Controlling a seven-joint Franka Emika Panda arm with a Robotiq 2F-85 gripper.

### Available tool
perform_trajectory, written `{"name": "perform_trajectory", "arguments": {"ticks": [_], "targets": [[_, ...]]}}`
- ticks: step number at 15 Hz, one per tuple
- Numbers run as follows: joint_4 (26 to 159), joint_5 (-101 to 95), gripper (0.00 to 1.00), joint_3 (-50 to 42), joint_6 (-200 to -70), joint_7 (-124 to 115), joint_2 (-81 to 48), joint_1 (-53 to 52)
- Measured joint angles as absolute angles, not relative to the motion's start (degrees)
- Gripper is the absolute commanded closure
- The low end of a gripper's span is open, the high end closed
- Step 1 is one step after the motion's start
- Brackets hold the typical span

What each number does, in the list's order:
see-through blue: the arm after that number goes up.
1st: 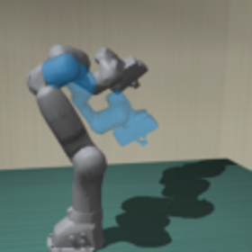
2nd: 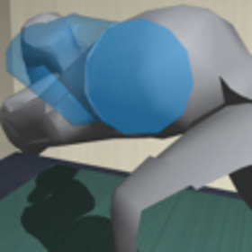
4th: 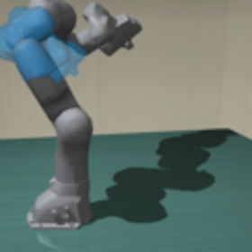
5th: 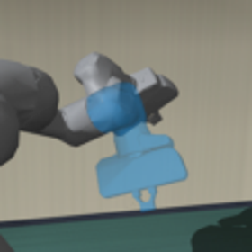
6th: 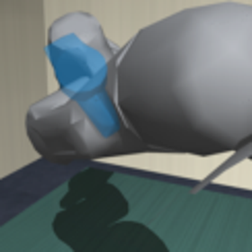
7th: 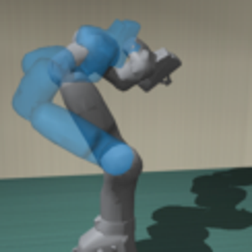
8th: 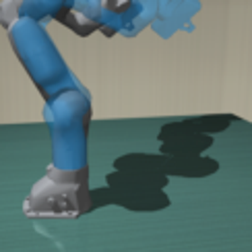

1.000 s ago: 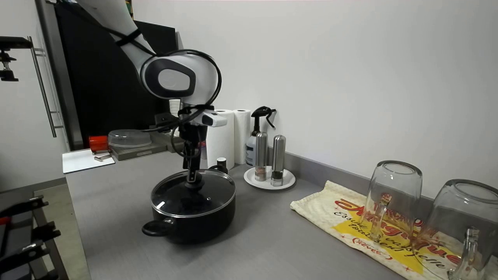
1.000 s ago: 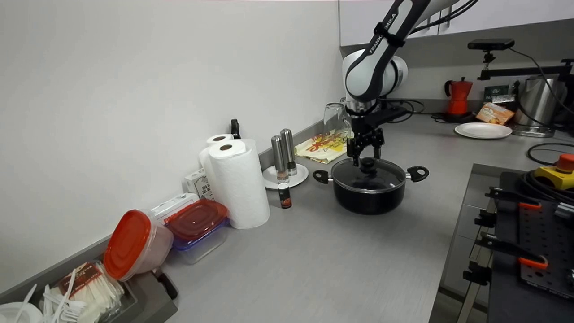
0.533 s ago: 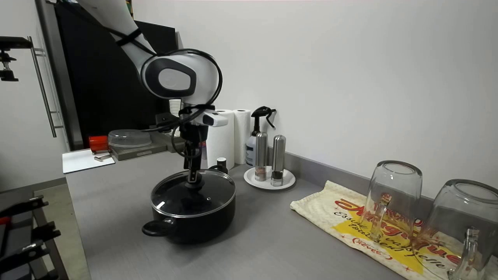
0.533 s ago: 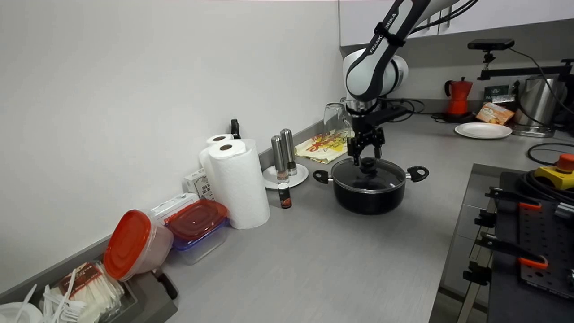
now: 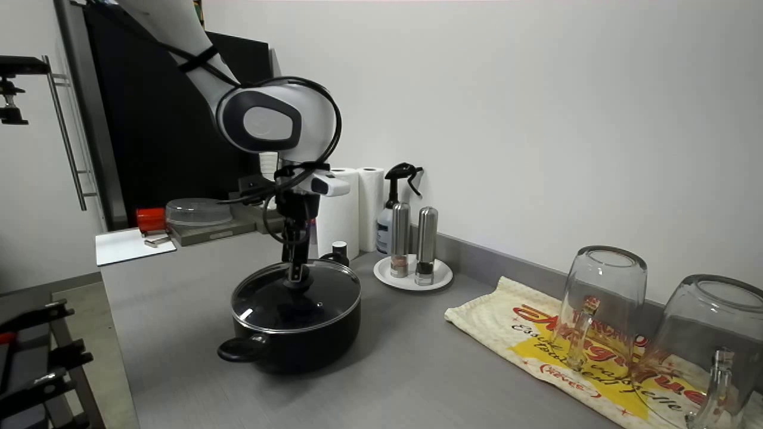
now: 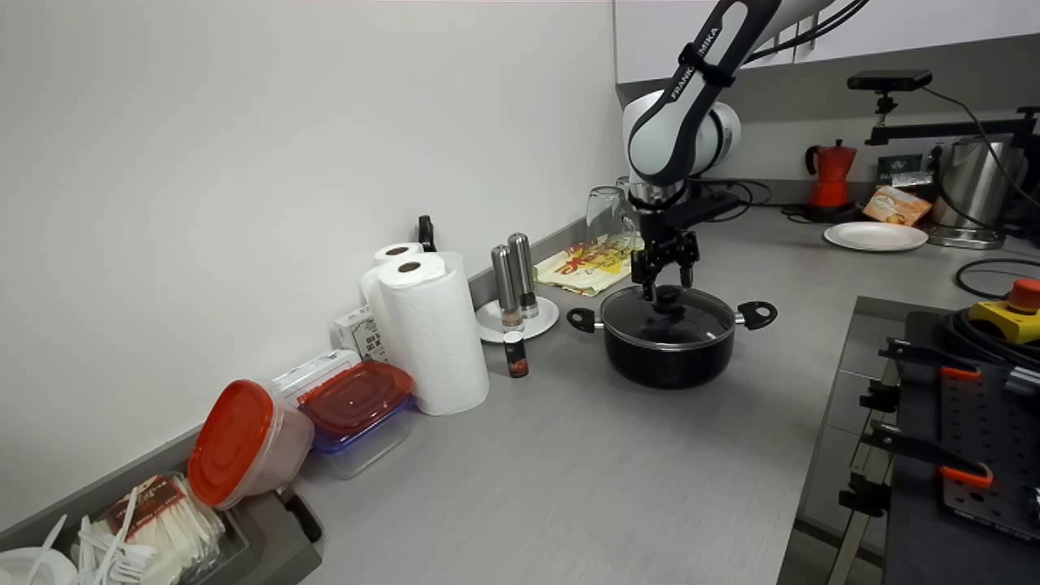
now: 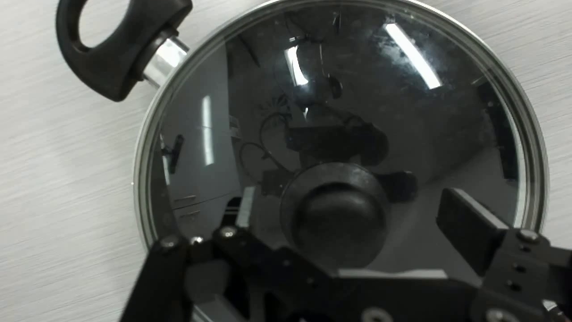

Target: Remove the lid from the pot

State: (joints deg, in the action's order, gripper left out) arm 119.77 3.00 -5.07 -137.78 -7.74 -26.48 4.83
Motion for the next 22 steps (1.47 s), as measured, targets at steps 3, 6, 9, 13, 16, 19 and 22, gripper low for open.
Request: {"name": "perform_trajectory", "arguments": {"ticks": [3,6,9,13,16,19,22], "targets": [[119.8,2.9,0.18,-5.1,-138.0,-7.7,-26.9,4.8],[119.7,2.9,0.4,-5.1,-138.0,-7.7,-26.9,4.8],[119.7,2.9,0.64,-5.1,-138.1,-7.7,-26.9,4.8],[119.6,2.9,0.77,-5.2,-138.1,-7.7,-26.8,4.8],[119.6,2.9,0.77,-5.2,-138.1,-7.7,-26.8,4.8],[119.6,2.7,0.77,-5.2,-138.1,-7.7,-26.7,4.7],[119.6,1.0,0.77,-5.3,-138.0,-7.7,-25.7,4.2]]}}
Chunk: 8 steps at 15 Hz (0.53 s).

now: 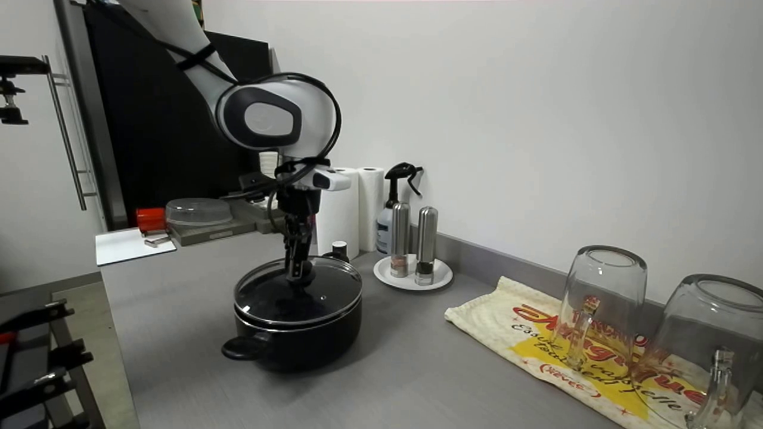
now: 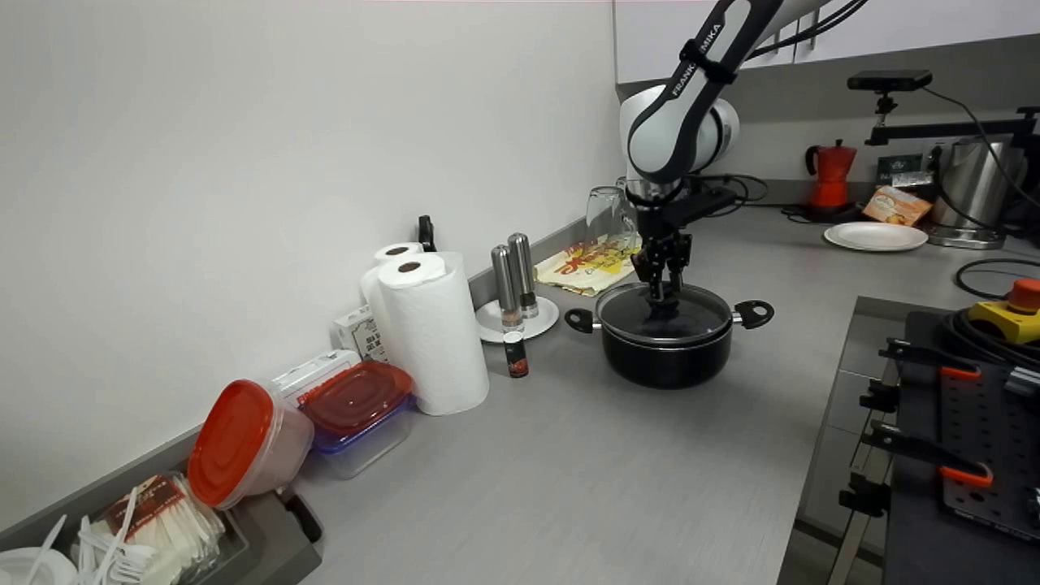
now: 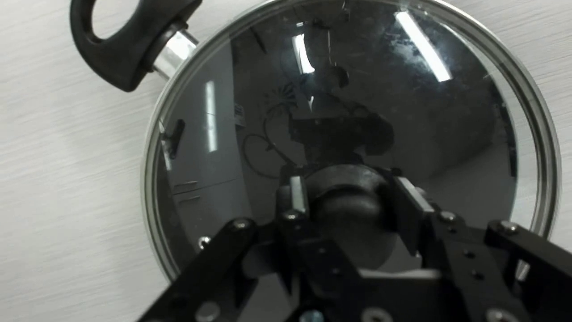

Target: Remove the lid from the pot

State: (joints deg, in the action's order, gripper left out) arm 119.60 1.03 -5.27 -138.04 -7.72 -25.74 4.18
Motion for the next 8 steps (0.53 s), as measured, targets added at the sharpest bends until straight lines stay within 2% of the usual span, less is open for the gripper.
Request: {"name": "perform_trajectory", "arguments": {"ticks": [8], "targets": [[117.6,-6.5,0.77,-2.8,-131.2,-8.0,-15.1,-2.8]]}}
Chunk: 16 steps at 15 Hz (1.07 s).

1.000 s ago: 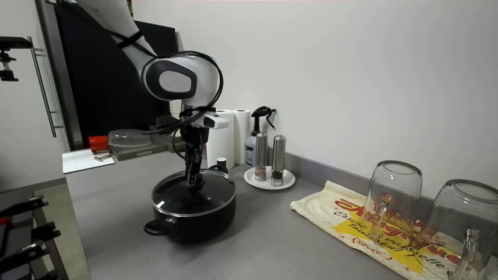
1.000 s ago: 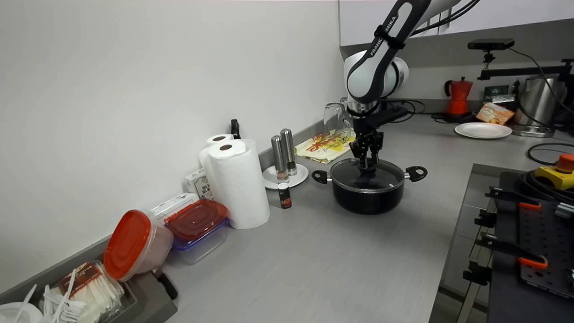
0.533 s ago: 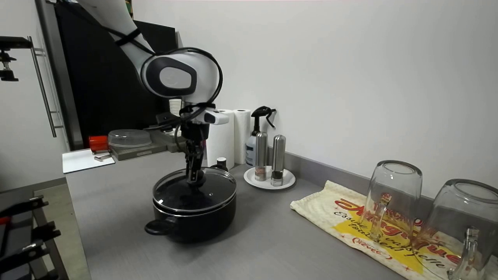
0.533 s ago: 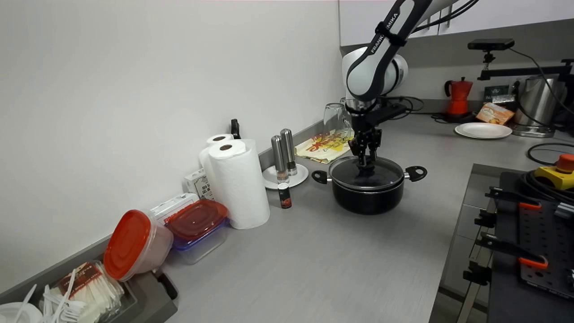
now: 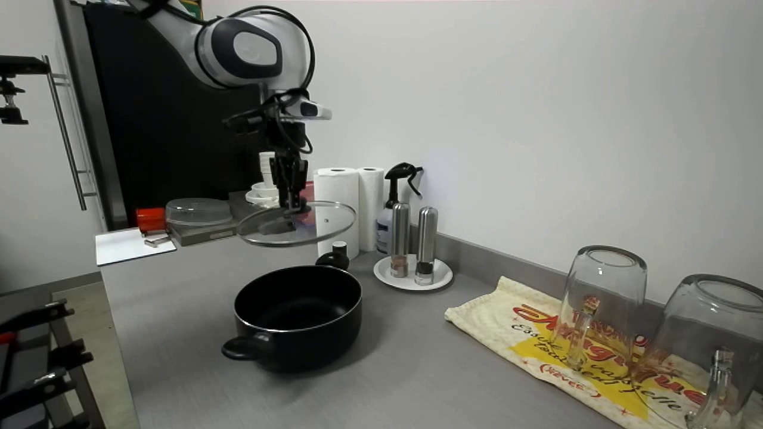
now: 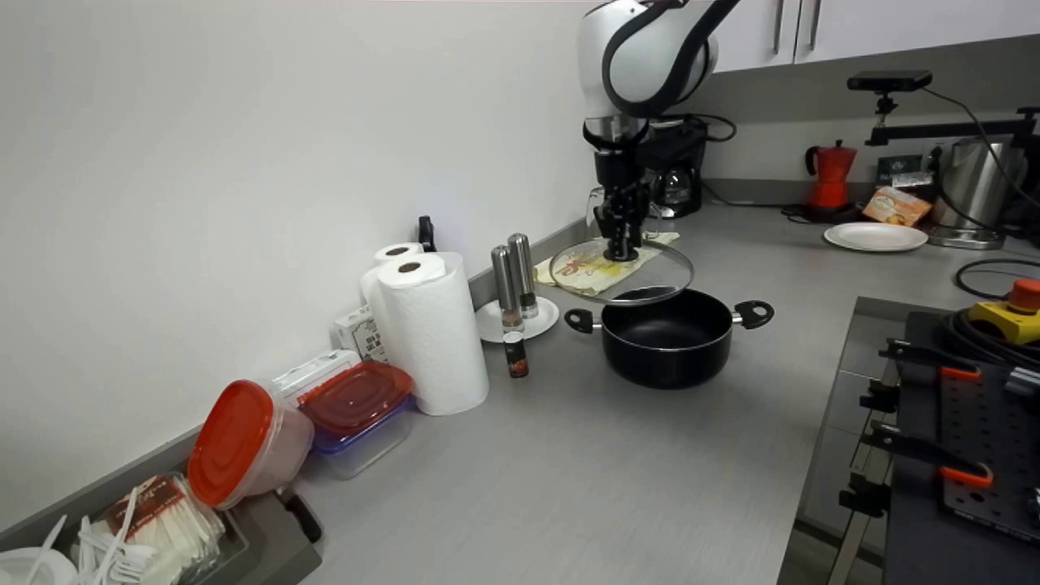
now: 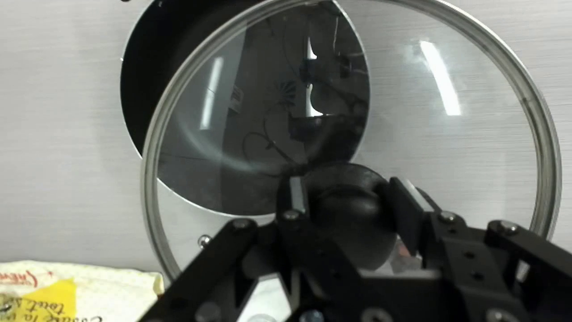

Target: Remove the lid from the pot

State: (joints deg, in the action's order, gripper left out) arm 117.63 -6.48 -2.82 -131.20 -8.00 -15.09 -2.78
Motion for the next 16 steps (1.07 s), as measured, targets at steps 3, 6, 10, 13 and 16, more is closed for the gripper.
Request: {"name": "perform_trajectory", "arguments": {"ticks": [3,6,10,13,16], "targets": [[114.2,-8.2,0.77,0.5,-127.5,-8.0,-14.1,-6.2],[109.5,-10.8,0.77,4.1,-123.7,-8.1,-15.5,-10.3],[101.1,-14.7,0.77,7.6,-120.0,-8.1,-21.5,-16.0],[95.4,-17.1,0.77,8.1,-119.9,-8.0,-28.0,-19.4],[92.0,-17.2,0.77,8.1,-119.9,-7.5,-34.5,-20.5]]}}
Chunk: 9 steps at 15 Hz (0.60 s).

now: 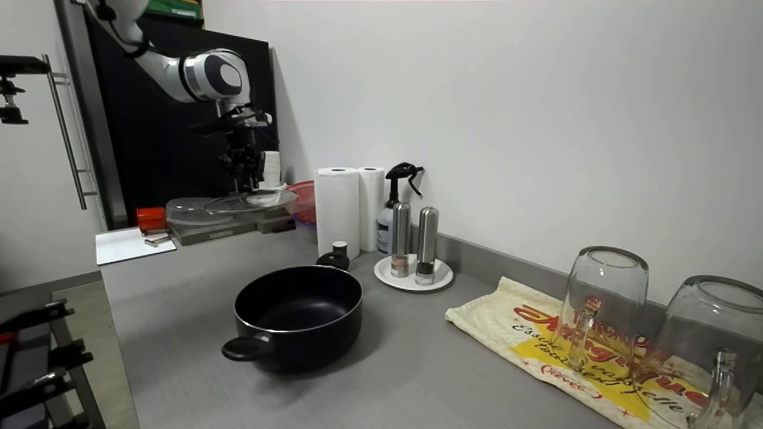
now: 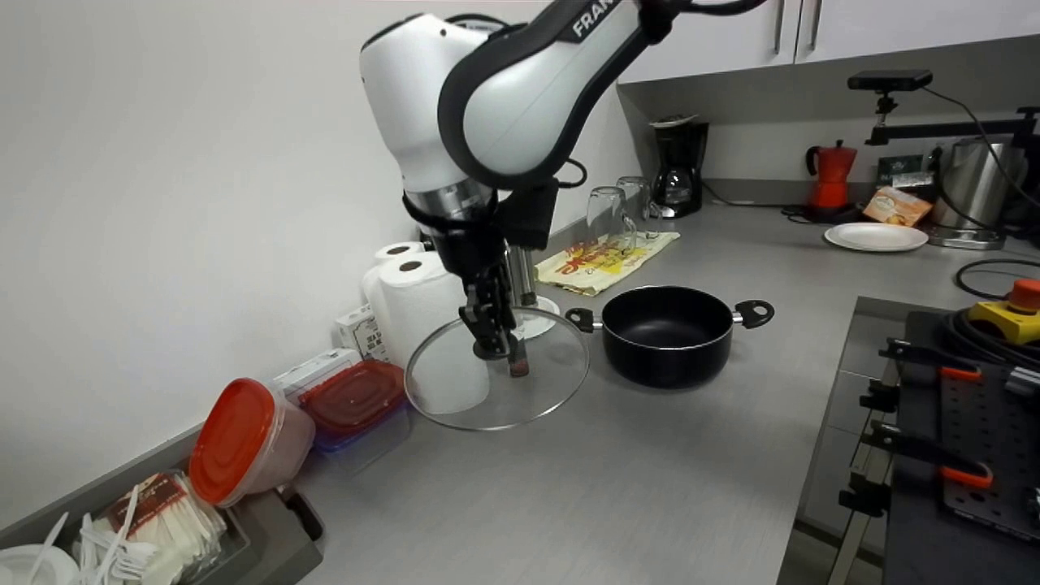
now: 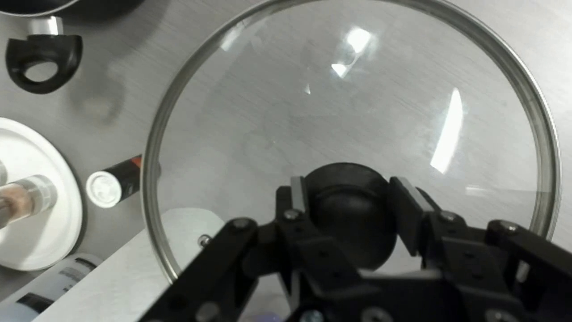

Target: Remove the lid from the pot

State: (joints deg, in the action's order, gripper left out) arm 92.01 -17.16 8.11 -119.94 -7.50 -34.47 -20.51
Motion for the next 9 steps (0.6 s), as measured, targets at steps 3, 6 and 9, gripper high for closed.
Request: {"name": "perform_trajectory", "arguments": {"ticks": [3,6,9], "targets": [[90.6,-16.6,0.77,8.1,-120.1,-6.9,-39.6,-20.4],[90.4,-15.8,0.77,8.2,-120.3,-6.8,-42.7,-20.5],[90.3,-14.5,0.77,8.5,-120.5,-6.8,-45.3,-20.8]]}}
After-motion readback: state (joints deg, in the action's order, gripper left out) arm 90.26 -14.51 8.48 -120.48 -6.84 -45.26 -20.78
